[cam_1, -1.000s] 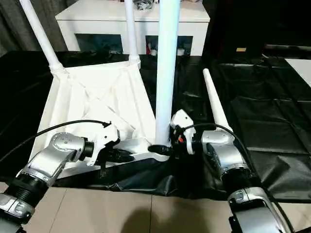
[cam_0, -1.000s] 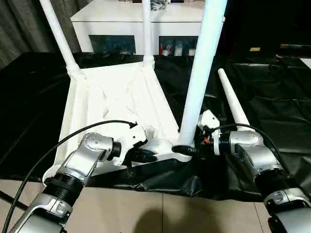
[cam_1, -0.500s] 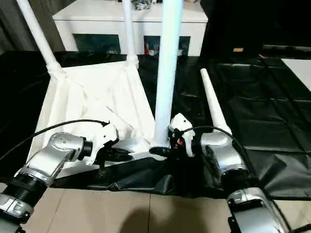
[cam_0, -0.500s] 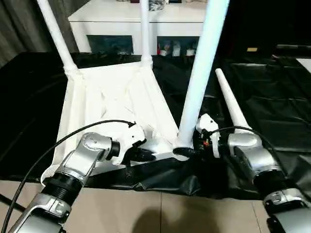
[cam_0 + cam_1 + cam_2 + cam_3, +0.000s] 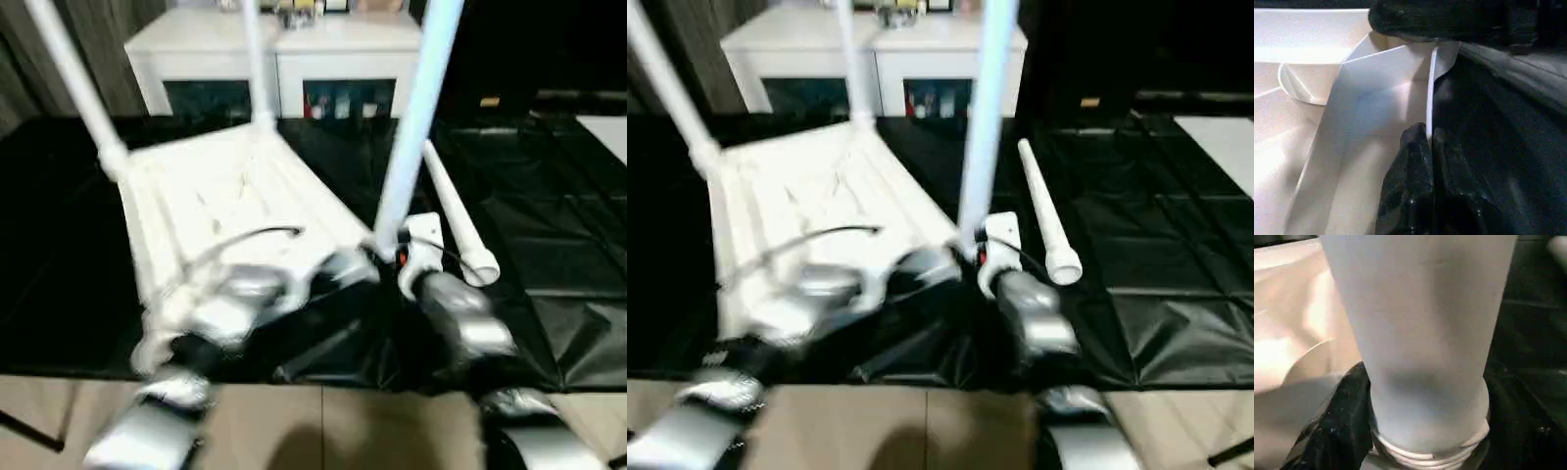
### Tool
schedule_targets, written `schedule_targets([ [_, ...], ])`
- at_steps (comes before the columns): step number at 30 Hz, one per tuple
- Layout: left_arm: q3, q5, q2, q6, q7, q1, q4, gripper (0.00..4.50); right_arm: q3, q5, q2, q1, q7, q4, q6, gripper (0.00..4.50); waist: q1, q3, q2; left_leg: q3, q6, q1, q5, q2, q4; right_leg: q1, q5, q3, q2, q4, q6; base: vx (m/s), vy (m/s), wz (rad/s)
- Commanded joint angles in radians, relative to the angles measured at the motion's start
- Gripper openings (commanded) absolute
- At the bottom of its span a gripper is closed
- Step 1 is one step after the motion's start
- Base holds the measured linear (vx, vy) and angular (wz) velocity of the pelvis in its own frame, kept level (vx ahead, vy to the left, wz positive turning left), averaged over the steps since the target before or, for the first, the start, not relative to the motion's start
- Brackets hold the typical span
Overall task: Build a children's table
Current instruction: Rotate leg to tighten
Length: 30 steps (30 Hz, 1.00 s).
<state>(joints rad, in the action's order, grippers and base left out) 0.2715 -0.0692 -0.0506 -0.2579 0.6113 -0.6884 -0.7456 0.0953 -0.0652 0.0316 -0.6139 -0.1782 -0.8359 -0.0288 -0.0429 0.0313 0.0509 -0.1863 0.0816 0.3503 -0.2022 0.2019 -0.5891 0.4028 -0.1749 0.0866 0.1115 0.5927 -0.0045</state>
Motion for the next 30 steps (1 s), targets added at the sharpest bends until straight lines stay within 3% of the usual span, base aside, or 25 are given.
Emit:
schedule_targets([
  [1, -0.063, 0.006, 0.019, 0.054, -0.191, -0.006, -0.069, 0.0, -0.042, -0.017, -0.093, 0.006, -0.019, -0.011, 0.005, 2.74, -0.001, -0.048, -0.023, 0.008, -0.037, 0.003, -0.241, 0.01, 0.078, -0.042, -0.371, -0.034, 0.032, -0.091, -0.142, 0.0, 0.0, 0.0],
  [3, -0.062, 0.008, 0.022, 0.077, -0.167, -0.014, -0.083, 0.0, -0.062, 0.0, -0.092, 0.014, -0.045, 0.011, 0.019, 2.74, -0.003, -0.048, -0.023, 0.006, -0.052, 0.004, -0.235, 0.01, 0.077, -0.041, -0.351, -0.036, 0.032, -0.088, -0.152, 0.0, 0.0, 0.0],
  [5, -0.056, 0.004, 0.016, 0.091, -0.151, -0.017, -0.086, 0.0, -0.054, -0.013, -0.086, 0.024, -0.07, 0.04, 0.047, 3.3, -0.005, -0.049, -0.026, 0.006, -0.07, 0.007, -0.224, 0.01, 0.076, -0.044, -0.343, -0.037, 0.034, -0.087, -0.155, 0.0, 0.0, 0.0],
  [7, -0.056, 0.002, 0.014, 0.102, -0.145, -0.021, -0.095, 0.0, -0.057, -0.009, -0.076, 0.03, -0.068, 0.058, 0.064, 3.44, -0.01, -0.048, -0.026, 0.005, -0.082, 0.005, -0.221, 0.009, 0.076, -0.041, -0.353, -0.041, 0.033, -0.09, -0.151, 0.0, 0.0, 0.0],
  [8, -0.064, 0.006, 0.017, 0.126, -0.148, -0.03, -0.119, 0.0, -0.058, 0.01, -0.064, 0.032, -0.034, 0.07, 0.078, 3.51, -0.005, -0.049, -0.026, 0.008, -0.084, 0.013, -0.222, 0.007, 0.078, -0.046, -0.355, -0.042, 0.032, -0.085, -0.142, 0.0, 0.0, 0.0],
  [9, -0.065, 0.006, 0.017, 0.129, -0.148, -0.031, -0.121, 0.0, -0.058, 0.012, -0.063, 0.032, -0.031, 0.071, 0.079, 3.65, 0.002, -0.051, -0.026, 0.017, -0.078, 0.03, -0.193, 0.006, 0.082, -0.06, -0.338, -0.039, 0.032, -0.079, -0.132, 0.0, 0.0, 0.0],
  [11, -0.077, 0.007, 0.022, 0.167, -0.15, -0.042, -0.149, 0.0, -0.054, 0.037, -0.045, 0.039, 0.021, 0.098, 0.09, 3.9, 0.007, -0.051, -0.025, 0.018, -0.072, 0.022, -0.196, 0.006, 0.081, -0.051, -0.338, -0.04, 0.029, -0.082, -0.131, 0.0, 0.0, 0.0],
  [12, -0.086, 0.008, 0.024, 0.201, -0.158, -0.055, -0.17, 0.0, -0.047, 0.046, -0.03, 0.057, 0.045, 0.148, 0.092, 3.95, 0.005, -0.053, -0.026, 0.015, -0.075, 0.013, -0.203, 0.006, 0.078, -0.044, -0.328, -0.044, 0.029, -0.085, -0.145, 0.0, 0.0, 0.0],
  [14, -0.088, 0.009, 0.025, 0.208, -0.161, -0.058, -0.174, 0.0, -0.046, 0.046, -0.028, 0.061, 0.046, 0.158, 0.092, 3.95, 0.0, -0.053, -0.029, 0.011, -0.086, 0.008, -0.197, 0.007, 0.075, -0.04, -0.303, -0.047, 0.029, -0.084, -0.16, 0.0, 0.0, 0.0],
  [15, -0.108, 0.011, 0.032, 0.295, -0.216, -0.09, -0.211, 0.0, -0.039, 0.034, -0.015, 0.106, 0.026, 0.257, 0.073, 3.95, -0.006, -0.055, -0.028, 0.008, -0.107, 0.008, -0.162, 0.005, 0.07, -0.041, -0.227, -0.05, 0.026, -0.079, -0.179, 0.0, 0.0, 0.0],
  [16, -0.108, 0.011, 0.032, 0.295, -0.216, -0.09, -0.211, 0.0, -0.039, 0.034, -0.015, 0.106, 0.026, 0.257, 0.073, 3.95, -0.01, -0.057, -0.028, 0.009, -0.116, 0.008, -0.146, 0.006, 0.068, -0.043, -0.192, -0.05, 0.025, -0.074, -0.183, 0.0, 0.0, 0.0],
  [17, -0.144, 0.037, 0.044, 0.336, -0.244, -0.112, -0.23, 0.0, -0.051, 0.032, -0.013, 0.135, -0.004, 0.296, 0.055, 3.95, -0.014, -0.062, -0.017, 0.012, -0.131, 0.013, -0.107, 0.008, 0.066, -0.047, -0.117, -0.05, 0.025, -0.062, -0.198, 0.0, 0.0, 0.0],
  [19, -0.183, 0.079, 0.048, 0.342, -0.219, -0.125, -0.205, 0.55, -0.066, 0.034, -0.011, 0.153, -0.024, 0.305, 0.045, 3.98, -0.016, -0.072, -0.023, 0.013, -0.157, 0.017, -0.039, 0.006, 0.055, -0.05, 0.017, -0.048, 0.026, -0.045, -0.228, 0.0, 0.0, 0.0],
  [20, -0.183, 0.079, 0.048, 0.342, -0.219, -0.125, -0.205, 0.55, -0.066, 0.034, -0.011, 0.153, -0.024, 0.305, 0.045, 3.98, -0.014, -0.074, -0.016, 0.015, -0.167, 0.021, -0.01, 0.006, 0.052, -0.05, 0.062, -0.048, 0.026, -0.037, -0.244, 0.0, 0.0, 0.0],
  [21, -0.202, 0.104, 0.037, 0.342, -0.192, -0.122, -0.154, 0.58, -0.077, 0.043, -0.01, 0.162, -0.018, 0.303, 0.038, 3.98, -0.015, -0.081, -0.015, 0.015, -0.207, 0.023, 0.052, 0.005, 0.039, -0.048, 0.17, -0.045, 0.026, -0.026, -0.286, 0.0, 0.0, 0.0],
  [22, -0.209, 0.109, 0.029, 0.341, -0.193, -0.119, -0.13, 0.58, -0.081, 0.045, -0.009, 0.163, -0.017, 0.303, 0.033, 3.98, -0.014, -0.084, -0.017, 0.015, -0.223, 0.026, 0.077, 0.005, 0.034, -0.046, 0.202, -0.045, 0.025, -0.021, -0.296, 0.0, 0.0, 0.0],
  [23, -0.221, 0.118, 0.017, 0.343, -0.194, -0.114, -0.095, 0.83, -0.088, 0.048, -0.009, 0.168, -0.013, 0.308, 0.02, 3.98, -0.014, -0.079, -0.016, 0.014, -0.253, 0.03, 0.1, 0.005, 0.03, -0.042, 0.223, -0.043, 0.023, -0.019, -0.309, 0.0, 0.0, 0.0],
  [24, -0.24, 0.127, -0.015, 0.321, -0.194, -0.098, -0.023, 0.95, -0.107, 0.065, -0.004, 0.178, -0.007, 0.328, 0.003, 3.98, -0.015, -0.075, -0.014, 0.011, -0.262, 0.029, 0.074, 0.007, 0.031, -0.04, 0.176, -0.041, 0.025, -0.023, -0.312, 0.0, 0.0, 0.0],
  [26, -0.252, 0.127, -0.041, 0.299, -0.201, -0.083, 0.026, 1.01, -0.114, 0.064, -0.005, 0.184, -0.014, 0.343, -0.01, 3.98, -0.014, -0.07, -0.015, 0.01, -0.25, 0.028, 0.021, 0.012, 0.036, -0.041, 0.086, -0.042, 0.027, -0.03, -0.3, 0.0, 0.0, 0.0],
  [27, -0.288, 0.129, -0.101, 0.234, -0.211, -0.046, 0.121, 1.08, -0.128, 0.064, -0.007, 0.194, -0.038, 0.364, -0.035, 3.98, -0.011, -0.064, -0.016, 0.008, -0.227, 0.026, -0.025, 0.014, 0.042, -0.041, 0.018, -0.042, 0.025, -0.036, -0.289, 0.0, 0.0, 0.0],
  [28, -0.288, 0.129, -0.102, 0.234, -0.211, -0.046, 0.122, 1.08, -0.129, 0.064, -0.007, 0.194, -0.038, 0.364, -0.035, 3.98, -0.009, -0.064, -0.014, 0.008, -0.212, 0.025, -0.044, 0.016, 0.045, -0.042, -0.004, -0.043, 0.025, -0.036, -0.286, 0.0, 0.0, 0.0],
  [29, -0.32, 0.114, -0.159, 0.201, -0.227, -0.01, 0.186, 1.19, -0.143, 0.068, -0.005, 0.199, -0.06, 0.372, -0.048, 3.98, -0.007, -0.06, -0.017, 0.006, -0.184, 0.02, -0.082, 0.016, 0.049, -0.037, -0.048, -0.044, 0.021, -0.042, -0.272, 0.0, 0.0, 0.0],
  [30, -0.34, 0.106, -0.198, 0.182, -0.237, 0.015, 0.227, 1.37, -0.153, 0.072, -0.003, 0.203, -0.074, 0.378, -0.056, 3.98, -0.002, -0.058, -0.013, 0.01, -0.157, 0.026, -0.105, 0.017, 0.055, -0.043, -0.073, -0.044, 0.022, -0.039, -0.26, 0.0, 0.0, 0.0],
])
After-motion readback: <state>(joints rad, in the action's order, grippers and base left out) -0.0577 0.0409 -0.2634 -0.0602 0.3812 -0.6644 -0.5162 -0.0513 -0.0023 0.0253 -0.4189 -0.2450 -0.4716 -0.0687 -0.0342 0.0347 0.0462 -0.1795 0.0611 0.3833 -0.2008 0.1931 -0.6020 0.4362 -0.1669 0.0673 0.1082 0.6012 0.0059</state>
